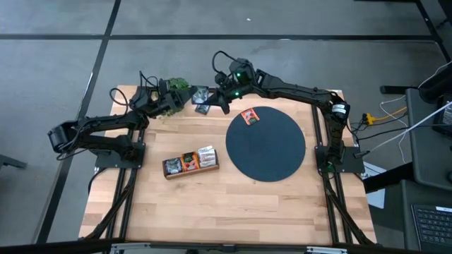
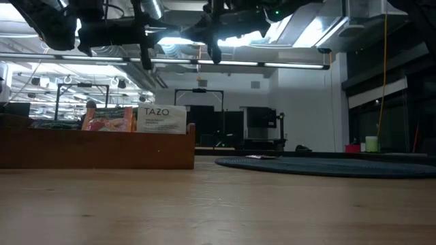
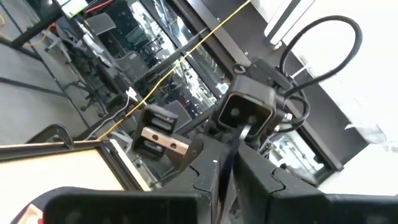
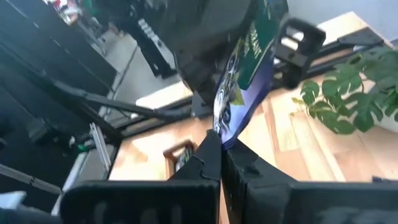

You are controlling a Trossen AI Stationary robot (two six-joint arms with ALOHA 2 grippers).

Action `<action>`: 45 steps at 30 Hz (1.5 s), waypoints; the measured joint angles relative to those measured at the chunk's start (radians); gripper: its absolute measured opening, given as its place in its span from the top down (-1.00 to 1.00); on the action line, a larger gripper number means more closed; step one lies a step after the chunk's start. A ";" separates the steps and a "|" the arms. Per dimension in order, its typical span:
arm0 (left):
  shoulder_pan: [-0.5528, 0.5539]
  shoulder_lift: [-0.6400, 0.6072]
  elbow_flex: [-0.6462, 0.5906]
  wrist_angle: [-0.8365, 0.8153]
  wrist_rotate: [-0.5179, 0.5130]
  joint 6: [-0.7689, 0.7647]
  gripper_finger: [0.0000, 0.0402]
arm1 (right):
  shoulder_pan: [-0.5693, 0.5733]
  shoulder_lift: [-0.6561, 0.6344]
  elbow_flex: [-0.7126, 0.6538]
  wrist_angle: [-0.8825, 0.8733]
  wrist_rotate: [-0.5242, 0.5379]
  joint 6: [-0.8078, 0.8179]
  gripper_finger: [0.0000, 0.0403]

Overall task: Pick & Place Tea
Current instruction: Put the purple tea bag into the left section of the wooden organizer

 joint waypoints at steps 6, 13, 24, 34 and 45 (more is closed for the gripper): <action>0.000 0.000 0.000 0.000 -0.001 -0.018 0.81 | -0.008 0.000 0.000 -0.069 -0.004 -0.050 1.00; 0.017 0.000 0.000 0.001 0.113 -0.043 0.80 | -0.016 0.000 0.000 -0.116 -0.018 -0.072 1.00; 0.142 -0.039 0.000 0.000 0.357 -0.018 0.80 | -0.031 0.001 0.000 -0.311 -0.075 -0.085 1.00; 0.169 -0.043 0.134 -0.409 0.675 0.097 0.80 | 0.024 0.001 0.000 -0.375 -0.090 -0.047 1.00; 0.204 -0.043 0.390 -1.055 0.793 0.523 0.58 | 0.087 0.001 0.000 -0.370 -0.028 0.004 1.00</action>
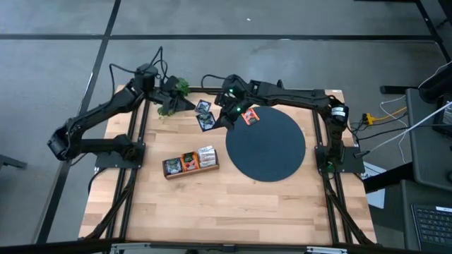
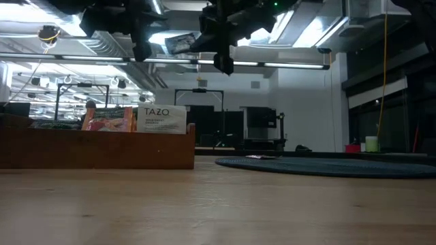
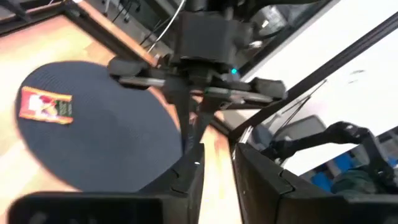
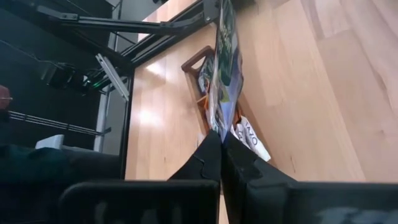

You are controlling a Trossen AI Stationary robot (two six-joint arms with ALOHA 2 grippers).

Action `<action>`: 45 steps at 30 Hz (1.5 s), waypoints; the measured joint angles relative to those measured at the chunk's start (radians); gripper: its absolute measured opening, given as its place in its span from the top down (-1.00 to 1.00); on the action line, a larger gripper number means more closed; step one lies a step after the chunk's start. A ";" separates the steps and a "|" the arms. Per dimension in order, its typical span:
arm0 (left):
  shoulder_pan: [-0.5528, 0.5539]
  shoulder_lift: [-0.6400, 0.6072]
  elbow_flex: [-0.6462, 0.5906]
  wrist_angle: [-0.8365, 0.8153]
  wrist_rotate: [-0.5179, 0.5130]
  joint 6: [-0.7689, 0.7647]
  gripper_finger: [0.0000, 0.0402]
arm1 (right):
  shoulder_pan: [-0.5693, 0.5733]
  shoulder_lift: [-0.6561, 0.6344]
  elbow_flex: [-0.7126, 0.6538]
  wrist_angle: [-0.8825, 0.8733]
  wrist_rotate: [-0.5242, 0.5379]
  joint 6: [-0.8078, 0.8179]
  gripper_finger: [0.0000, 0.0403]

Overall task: Pick & Place Tea
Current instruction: Put the purple tea bag into the left section of the wooden organizer

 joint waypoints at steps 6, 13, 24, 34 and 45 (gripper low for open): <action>-0.028 0.000 0.021 -0.106 -0.054 0.140 0.41 | 0.017 0.000 0.000 0.013 0.017 0.006 1.00; -0.114 0.000 0.021 -0.147 -0.158 0.220 0.37 | 0.020 0.000 0.000 0.077 0.018 0.052 1.00; -0.170 0.000 0.021 -0.158 -0.261 0.222 0.45 | 0.020 0.000 0.000 0.101 0.018 0.055 1.00; -0.192 0.000 0.021 -0.157 -0.265 0.222 0.98 | 0.020 0.000 0.000 0.109 0.044 0.055 0.92; -0.192 -0.041 0.020 -0.333 -0.270 0.230 0.99 | 0.017 -0.012 0.000 -0.049 0.022 0.019 0.46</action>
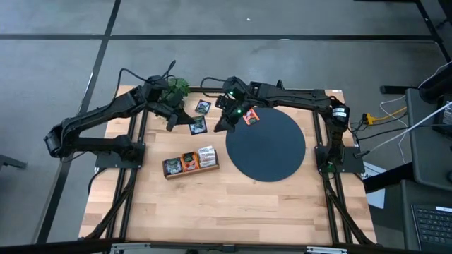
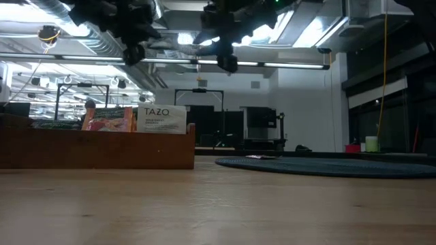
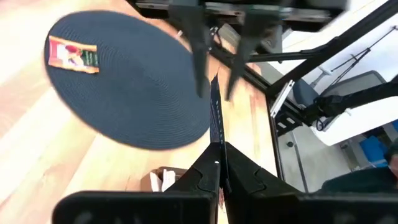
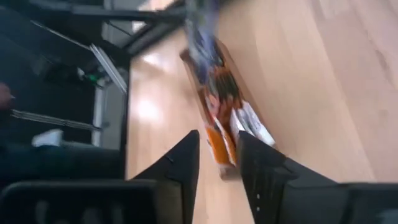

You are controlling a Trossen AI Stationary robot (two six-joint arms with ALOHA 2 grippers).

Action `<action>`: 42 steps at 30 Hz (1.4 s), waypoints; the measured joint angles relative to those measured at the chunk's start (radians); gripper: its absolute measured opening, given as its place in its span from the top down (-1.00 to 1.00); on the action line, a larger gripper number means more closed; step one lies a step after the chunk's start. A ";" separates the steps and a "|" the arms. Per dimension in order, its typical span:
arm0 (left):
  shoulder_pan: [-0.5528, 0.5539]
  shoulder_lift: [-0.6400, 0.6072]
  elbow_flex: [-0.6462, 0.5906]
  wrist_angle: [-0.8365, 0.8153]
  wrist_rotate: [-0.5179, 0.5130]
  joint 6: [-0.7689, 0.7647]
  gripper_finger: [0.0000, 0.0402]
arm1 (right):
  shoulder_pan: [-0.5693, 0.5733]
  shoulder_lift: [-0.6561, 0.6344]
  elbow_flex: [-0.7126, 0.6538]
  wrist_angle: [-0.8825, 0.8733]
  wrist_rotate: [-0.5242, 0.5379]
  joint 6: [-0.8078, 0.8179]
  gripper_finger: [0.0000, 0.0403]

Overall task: Pick & Place Tea
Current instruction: Put the purple tea bag into the left section of the wooden organizer

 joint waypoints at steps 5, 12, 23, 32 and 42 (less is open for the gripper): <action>-0.002 -0.130 0.000 -0.066 -0.012 -0.011 0.99 | 0.000 -0.042 0.001 -0.135 0.088 -0.093 0.40; -0.121 -0.344 -0.021 -0.265 -0.197 -0.122 0.99 | 0.005 -0.086 0.001 -0.186 0.180 -0.150 0.40; -0.618 -0.477 -0.186 -0.252 -0.635 -0.446 0.99 | -0.024 -0.091 0.001 -0.237 0.231 -0.182 0.40; -0.958 -0.476 -0.293 -0.250 -0.909 -0.660 0.99 | -0.038 -0.091 0.001 -0.255 0.257 -0.182 0.40; -1.169 -0.472 -0.434 -0.245 -1.116 -0.850 0.99 | -0.038 -0.091 0.001 -0.255 0.258 -0.182 0.40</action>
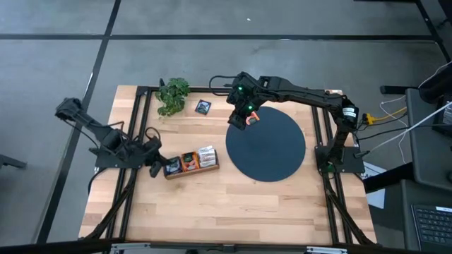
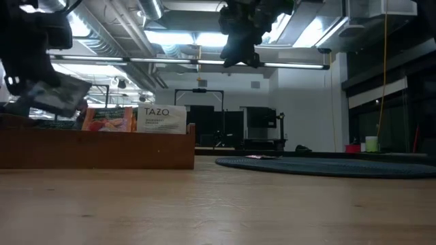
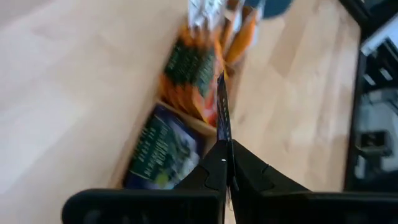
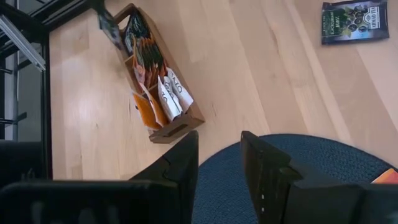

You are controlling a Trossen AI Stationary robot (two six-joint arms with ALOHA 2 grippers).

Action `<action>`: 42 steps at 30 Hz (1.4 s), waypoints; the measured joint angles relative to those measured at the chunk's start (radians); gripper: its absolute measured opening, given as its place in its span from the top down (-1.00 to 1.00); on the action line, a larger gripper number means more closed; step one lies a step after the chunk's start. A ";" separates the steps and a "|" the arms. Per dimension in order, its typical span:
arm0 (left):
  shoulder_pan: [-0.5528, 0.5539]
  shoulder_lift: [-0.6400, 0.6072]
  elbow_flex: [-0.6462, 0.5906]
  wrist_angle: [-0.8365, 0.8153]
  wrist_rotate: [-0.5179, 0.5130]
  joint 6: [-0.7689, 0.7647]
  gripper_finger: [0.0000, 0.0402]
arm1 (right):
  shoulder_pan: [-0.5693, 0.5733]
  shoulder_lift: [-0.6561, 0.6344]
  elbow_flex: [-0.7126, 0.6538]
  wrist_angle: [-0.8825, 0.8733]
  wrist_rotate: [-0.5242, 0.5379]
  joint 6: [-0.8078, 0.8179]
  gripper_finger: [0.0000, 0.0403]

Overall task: Pick & Place Tea
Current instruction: Put the purple tea bag into the left section of the wooden organizer

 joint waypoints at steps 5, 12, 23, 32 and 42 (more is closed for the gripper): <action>-0.032 0.000 -0.061 0.043 -0.065 -0.005 0.99 | -0.001 0.000 0.000 0.000 0.000 -0.004 0.40; -0.042 0.000 -0.116 0.072 -0.085 -0.027 0.99 | -0.001 0.000 0.000 0.000 0.000 -0.023 0.40; -0.042 0.000 -0.116 0.045 0.026 -0.032 0.94 | -0.001 0.000 -0.001 0.000 0.001 -0.049 0.40; -0.041 0.000 -0.116 0.032 0.034 -0.087 0.71 | -0.005 0.000 -0.001 0.000 0.001 -0.053 0.40; -0.041 -0.003 -0.047 0.041 -0.010 -0.104 0.53 | -0.016 0.000 -0.001 -0.045 0.046 -0.068 0.40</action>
